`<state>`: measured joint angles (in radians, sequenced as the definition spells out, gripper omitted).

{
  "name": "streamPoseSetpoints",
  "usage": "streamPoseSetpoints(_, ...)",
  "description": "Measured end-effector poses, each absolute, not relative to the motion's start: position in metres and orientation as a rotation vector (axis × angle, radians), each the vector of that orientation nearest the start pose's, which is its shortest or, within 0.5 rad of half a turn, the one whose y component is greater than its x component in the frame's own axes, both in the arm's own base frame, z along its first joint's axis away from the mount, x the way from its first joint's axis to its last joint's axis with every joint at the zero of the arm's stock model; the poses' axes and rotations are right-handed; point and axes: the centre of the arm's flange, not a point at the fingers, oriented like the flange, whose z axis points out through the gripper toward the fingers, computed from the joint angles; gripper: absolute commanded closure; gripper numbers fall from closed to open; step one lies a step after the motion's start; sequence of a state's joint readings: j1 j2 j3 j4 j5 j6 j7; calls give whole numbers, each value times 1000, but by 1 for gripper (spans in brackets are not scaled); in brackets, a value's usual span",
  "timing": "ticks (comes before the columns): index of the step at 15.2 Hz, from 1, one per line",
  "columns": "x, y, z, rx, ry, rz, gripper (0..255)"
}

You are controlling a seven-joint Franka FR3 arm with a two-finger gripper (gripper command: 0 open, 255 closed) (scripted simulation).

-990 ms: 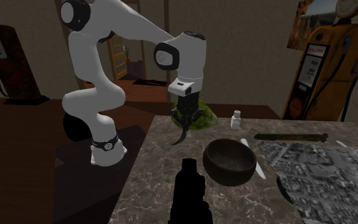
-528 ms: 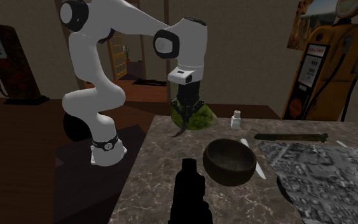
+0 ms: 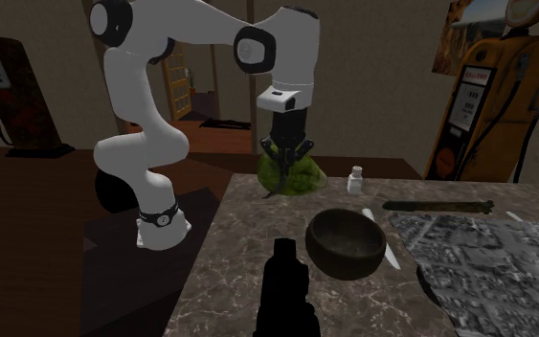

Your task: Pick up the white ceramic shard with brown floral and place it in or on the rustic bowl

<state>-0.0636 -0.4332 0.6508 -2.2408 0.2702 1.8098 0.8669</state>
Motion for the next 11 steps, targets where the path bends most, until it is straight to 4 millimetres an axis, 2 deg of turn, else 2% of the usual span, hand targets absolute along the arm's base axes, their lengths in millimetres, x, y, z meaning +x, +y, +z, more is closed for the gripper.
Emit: streamPoseSetpoints(11,477,327,491,-3116,642,88,255)
